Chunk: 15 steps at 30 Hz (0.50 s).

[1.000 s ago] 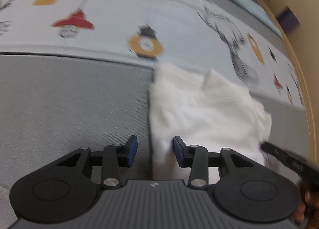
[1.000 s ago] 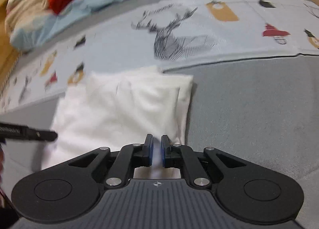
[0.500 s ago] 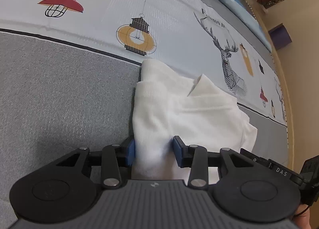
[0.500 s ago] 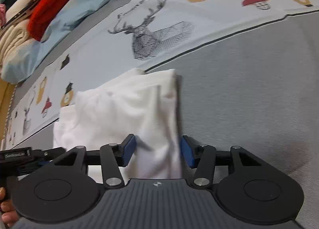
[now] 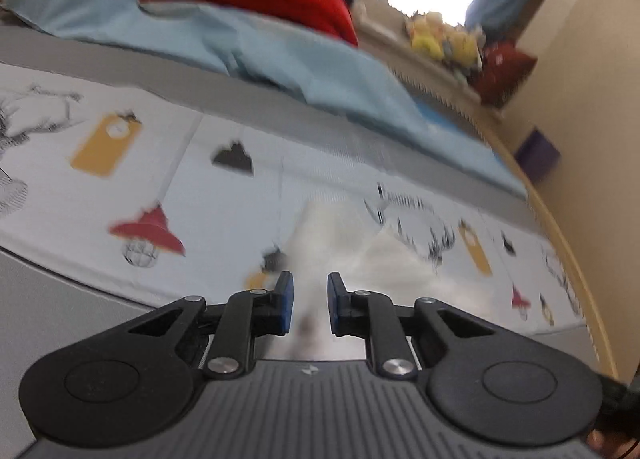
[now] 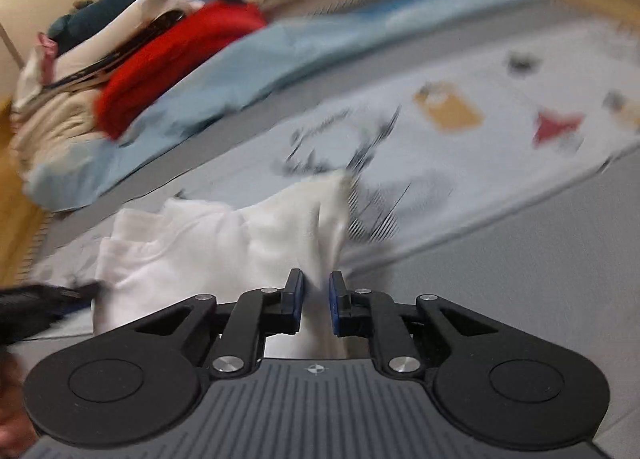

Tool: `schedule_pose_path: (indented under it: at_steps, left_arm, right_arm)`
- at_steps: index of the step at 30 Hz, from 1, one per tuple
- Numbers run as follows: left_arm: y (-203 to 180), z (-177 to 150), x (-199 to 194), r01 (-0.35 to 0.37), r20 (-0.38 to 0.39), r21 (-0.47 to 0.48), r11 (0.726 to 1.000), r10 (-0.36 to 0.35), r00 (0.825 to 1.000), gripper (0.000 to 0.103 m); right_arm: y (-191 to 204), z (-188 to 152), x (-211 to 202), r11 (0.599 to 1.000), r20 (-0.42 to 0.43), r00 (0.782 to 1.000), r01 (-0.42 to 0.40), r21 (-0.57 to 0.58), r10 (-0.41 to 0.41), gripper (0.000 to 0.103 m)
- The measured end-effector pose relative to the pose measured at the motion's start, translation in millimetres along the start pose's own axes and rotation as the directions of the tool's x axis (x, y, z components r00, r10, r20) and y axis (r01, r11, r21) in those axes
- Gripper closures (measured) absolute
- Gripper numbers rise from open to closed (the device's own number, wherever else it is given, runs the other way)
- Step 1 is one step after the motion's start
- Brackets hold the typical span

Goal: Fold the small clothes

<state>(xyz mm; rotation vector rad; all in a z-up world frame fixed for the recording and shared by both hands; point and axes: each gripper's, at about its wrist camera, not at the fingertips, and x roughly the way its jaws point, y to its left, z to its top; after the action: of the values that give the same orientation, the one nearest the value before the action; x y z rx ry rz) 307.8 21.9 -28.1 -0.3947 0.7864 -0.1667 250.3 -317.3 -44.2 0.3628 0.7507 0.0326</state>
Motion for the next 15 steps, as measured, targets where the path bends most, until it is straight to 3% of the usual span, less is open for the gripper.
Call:
schedule_pose_path:
  at_steps: [2,4,7,8,10,11,12,13,15]
  left_arm:
    - [5,1,-3,0.036,-0.03,-0.021,0.999,-0.037,0.999,0.085]
    - [4,-3,-3,0.063,-0.077,-0.001,0.998,-0.063,0.995,0.085]
    - [2,-15,6,0.114,-0.193,0.035,0.993,-0.105,0.976,0.085]
    - [2,-22,11,0.126,-0.239,0.044,0.991,-0.112,0.965,0.085]
    - [2,-43,30,0.084,-0.382,0.107,0.991,-0.037,0.924,0.086]
    - [2,-52,36,0.053,-0.42,0.151,0.987,0.016,0.907,0.094]
    - [2,-57,36,0.036,-0.417,0.176,0.984,0.041,0.908,0.095]
    - [1,-55,32,0.04,-0.404,0.165,0.985,0.03,0.914,0.095]
    - [5,-50,20,0.053,-0.387,0.115,0.992,-0.004,0.922,0.085]
  right_arm:
    - [4,3,-8,0.999,0.029,1.0,-0.007,-0.04,0.008,0.082]
    - [8,3,-13,0.993,0.017,0.997,-0.069,-0.091,0.071,0.082]
    - [14,-7,-6,0.974,-0.132,0.979,-0.174,-0.146,0.155,0.082]
    - [14,-13,1,0.971,-0.203,0.968,-0.181,-0.157,0.148,0.082]
    - [13,-32,20,0.967,-0.334,0.942,-0.095,-0.235,0.011,0.082]
    - [10,-36,23,0.966,-0.346,0.938,-0.066,-0.251,-0.026,0.065]
    - [6,-34,21,0.973,-0.33,0.943,-0.049,-0.226,-0.029,0.053]
    - [1,-30,19,0.982,-0.328,0.945,-0.048,-0.181,-0.015,0.054]
    - [-6,-26,10,0.993,-0.319,0.948,-0.038,-0.114,-0.001,0.055]
